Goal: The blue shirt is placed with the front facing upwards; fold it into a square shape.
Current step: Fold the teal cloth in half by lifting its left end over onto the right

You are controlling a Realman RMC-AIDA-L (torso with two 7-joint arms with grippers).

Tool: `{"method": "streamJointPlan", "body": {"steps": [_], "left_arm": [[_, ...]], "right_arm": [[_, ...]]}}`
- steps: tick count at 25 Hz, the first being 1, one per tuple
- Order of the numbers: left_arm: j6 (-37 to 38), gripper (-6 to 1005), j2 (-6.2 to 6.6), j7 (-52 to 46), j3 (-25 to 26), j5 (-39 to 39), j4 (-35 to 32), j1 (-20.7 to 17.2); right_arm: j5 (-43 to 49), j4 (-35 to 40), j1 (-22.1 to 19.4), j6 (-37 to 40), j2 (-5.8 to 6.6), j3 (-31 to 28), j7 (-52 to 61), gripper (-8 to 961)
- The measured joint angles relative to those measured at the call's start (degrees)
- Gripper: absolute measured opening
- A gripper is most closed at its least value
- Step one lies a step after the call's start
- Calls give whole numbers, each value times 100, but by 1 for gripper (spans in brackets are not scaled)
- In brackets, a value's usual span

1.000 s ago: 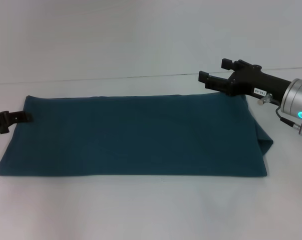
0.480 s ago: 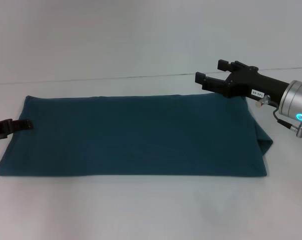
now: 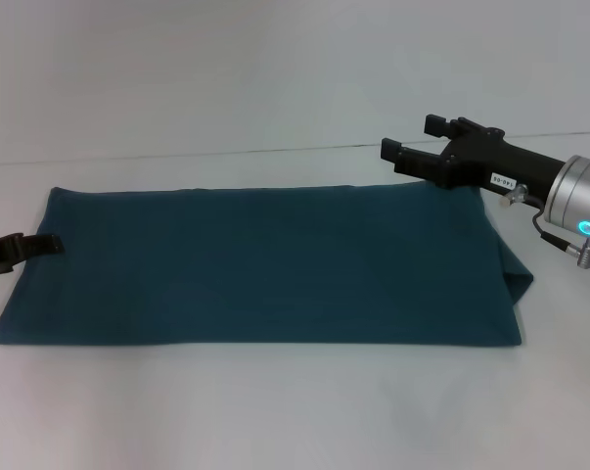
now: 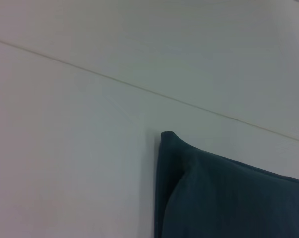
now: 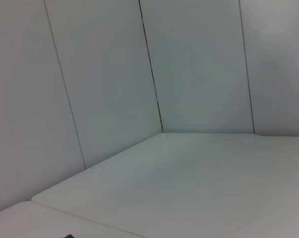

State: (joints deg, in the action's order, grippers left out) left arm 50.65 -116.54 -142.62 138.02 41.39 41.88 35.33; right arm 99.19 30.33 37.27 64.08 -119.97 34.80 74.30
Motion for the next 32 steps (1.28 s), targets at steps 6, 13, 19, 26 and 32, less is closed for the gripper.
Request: {"method": "streamJointPlan", "body": {"steps": [6,13,19,26,32], "left_arm": [[-166,872,-27,-117,-27,0,-110,1],[-351,871,-39,-117,-39,0,-218,8],[-418,871,-47,-102,-39,0,-220,9],[-516,872,-55,-81,-48,-4,-286,12],[-600,872,-53,-68,-48,-17,-436,58]], "right_arm": [[-5,-1,0,0,1,0,2,938],[-5,-1,0,-1,0,0,4,937],[-12,-1,0,-1,-6,0,13,936],[-15,-1,5,-1,-9,0,31,935],[-68,-1,9,-1,-8,0,38,935]]}}
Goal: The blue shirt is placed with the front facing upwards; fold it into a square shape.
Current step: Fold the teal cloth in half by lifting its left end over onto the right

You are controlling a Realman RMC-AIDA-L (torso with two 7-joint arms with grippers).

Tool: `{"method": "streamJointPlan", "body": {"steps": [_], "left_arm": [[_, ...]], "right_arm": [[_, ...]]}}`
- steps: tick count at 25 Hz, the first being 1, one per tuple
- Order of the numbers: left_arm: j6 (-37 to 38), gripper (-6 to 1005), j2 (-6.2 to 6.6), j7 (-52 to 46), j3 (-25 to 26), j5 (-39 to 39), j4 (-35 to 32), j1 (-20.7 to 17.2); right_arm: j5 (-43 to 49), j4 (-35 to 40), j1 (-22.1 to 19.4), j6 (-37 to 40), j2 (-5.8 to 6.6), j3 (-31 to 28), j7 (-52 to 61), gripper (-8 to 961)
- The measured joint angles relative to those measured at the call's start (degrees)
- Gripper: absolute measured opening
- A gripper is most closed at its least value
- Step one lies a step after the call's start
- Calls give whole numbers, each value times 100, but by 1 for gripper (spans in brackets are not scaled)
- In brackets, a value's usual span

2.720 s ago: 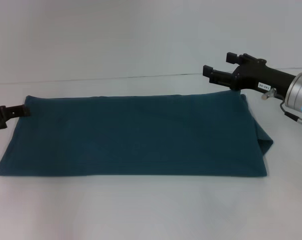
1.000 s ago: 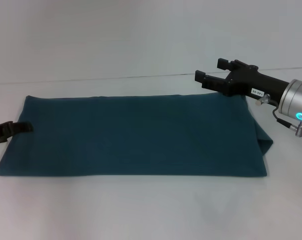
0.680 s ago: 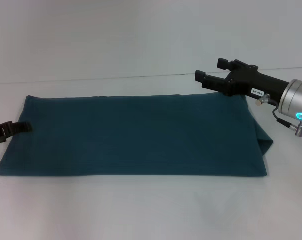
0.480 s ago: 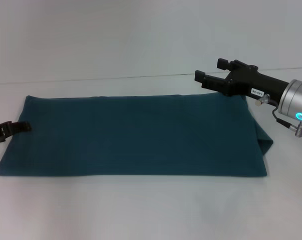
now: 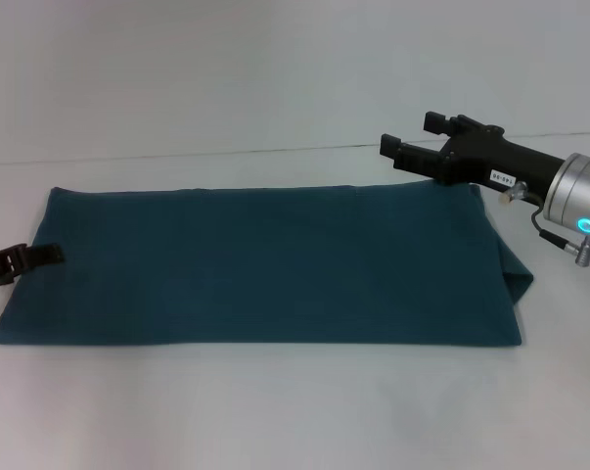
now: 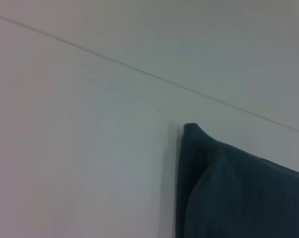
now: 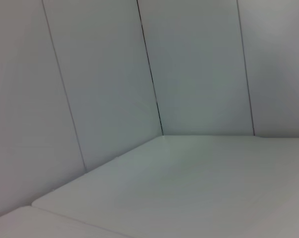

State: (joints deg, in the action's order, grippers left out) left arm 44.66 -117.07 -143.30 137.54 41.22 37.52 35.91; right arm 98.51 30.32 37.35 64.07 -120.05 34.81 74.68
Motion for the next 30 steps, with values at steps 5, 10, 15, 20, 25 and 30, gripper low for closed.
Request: {"method": "streamJointPlan", "body": {"steps": [5,10,15,20,25,30], "left_arm": [[-26,872,-4,2,0,-1,-42,36],[-28,871,22,3,0,0,-250,142],[-18,871,29,-26,1,0,-306,199],[17,871,9,-41,2,47,-289,261],[91,871,-2,-43,35,55,-291,314],[209,872,-21,-45,50,59,-276,388]], "right_arm": [[-29,0,0,0,0,0,-17,934],[-33,0,0,0,0,0,-26,934],[-34,0,0,-14,0,0,-28,933],[-35,0,0,-34,0,0,-31,933],[-43,0,0,-48,0,0,-32,932],[-70,0,0,-61,0,-1,-32,931]]}}
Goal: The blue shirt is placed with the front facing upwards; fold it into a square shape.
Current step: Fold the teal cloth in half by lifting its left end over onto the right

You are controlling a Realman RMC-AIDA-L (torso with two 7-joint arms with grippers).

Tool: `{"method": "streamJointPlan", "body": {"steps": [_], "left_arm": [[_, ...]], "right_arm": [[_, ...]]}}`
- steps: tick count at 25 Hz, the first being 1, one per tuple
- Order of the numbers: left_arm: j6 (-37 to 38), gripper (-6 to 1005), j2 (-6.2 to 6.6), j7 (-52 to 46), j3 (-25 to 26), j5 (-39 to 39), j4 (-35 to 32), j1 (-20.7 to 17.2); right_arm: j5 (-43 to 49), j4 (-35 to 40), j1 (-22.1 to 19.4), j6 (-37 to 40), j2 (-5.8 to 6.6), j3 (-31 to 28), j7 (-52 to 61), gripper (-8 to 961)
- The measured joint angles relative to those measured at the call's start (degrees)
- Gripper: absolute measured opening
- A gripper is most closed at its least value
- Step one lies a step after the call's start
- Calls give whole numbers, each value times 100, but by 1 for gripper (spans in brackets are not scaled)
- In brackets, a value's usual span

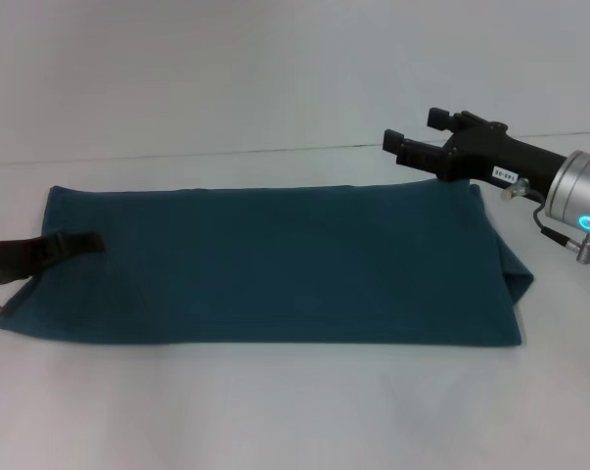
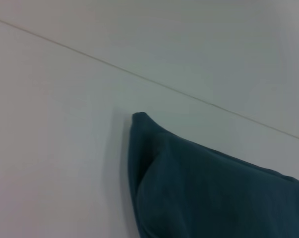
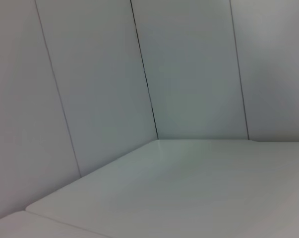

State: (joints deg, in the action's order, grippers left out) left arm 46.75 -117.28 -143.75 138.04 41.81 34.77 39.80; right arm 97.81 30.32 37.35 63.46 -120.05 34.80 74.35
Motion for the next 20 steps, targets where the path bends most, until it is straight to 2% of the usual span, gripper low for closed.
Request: {"method": "streamJointPlan", "body": {"steps": [8,20], "left_arm": [[32,872,-69,-3,4,12,74,22],[-335,872,-34,-2,13,-37,318,-202]], "right_arm": [[-8,-8,-20,-1,0,0,0,931],[-8,-58,-25,16,0,0,0,929]]}}
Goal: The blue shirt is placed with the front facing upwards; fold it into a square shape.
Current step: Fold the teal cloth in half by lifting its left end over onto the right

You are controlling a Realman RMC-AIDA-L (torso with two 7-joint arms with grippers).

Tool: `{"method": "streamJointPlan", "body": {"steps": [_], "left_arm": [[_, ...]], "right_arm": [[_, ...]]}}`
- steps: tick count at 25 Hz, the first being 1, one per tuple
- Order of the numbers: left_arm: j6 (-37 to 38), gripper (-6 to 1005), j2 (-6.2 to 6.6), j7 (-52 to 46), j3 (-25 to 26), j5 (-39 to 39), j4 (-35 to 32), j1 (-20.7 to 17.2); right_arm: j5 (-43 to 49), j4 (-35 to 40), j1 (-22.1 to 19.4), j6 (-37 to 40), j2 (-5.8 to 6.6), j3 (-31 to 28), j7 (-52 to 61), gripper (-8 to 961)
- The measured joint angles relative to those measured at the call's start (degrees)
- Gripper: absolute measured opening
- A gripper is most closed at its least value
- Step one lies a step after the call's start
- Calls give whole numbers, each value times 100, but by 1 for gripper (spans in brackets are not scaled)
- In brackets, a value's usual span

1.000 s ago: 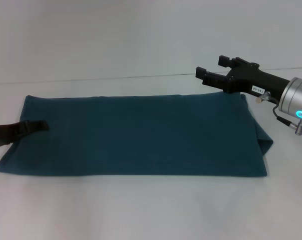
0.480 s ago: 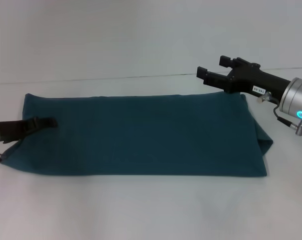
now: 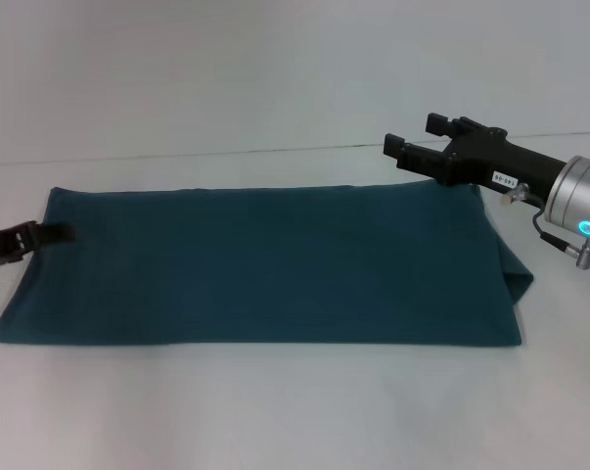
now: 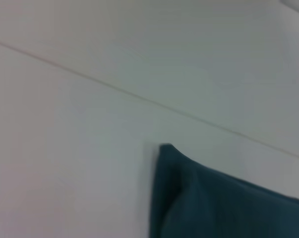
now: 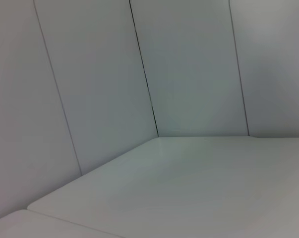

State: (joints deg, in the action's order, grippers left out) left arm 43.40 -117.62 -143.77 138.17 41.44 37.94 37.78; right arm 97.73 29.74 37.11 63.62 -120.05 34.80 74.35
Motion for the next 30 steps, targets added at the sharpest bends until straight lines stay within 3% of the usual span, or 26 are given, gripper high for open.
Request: {"method": "streamJointPlan", "body": {"steps": [10,13,21,30], "left_arm": [[-45,872,95,-95,16,0,-35,-37],[30,872,287,-303,110,33,-316,-3],[457,872,629,7,971,306,-867,36],[556,871,566,124,911,420,-914,67]], "right_arm": [[0,7,21,-1,8,0,0,882],[1,6,24,2,9,0,0,882],[1,8,26,16,9,4,0,882],[1,5,40,35,9,9,-8,882]]}}
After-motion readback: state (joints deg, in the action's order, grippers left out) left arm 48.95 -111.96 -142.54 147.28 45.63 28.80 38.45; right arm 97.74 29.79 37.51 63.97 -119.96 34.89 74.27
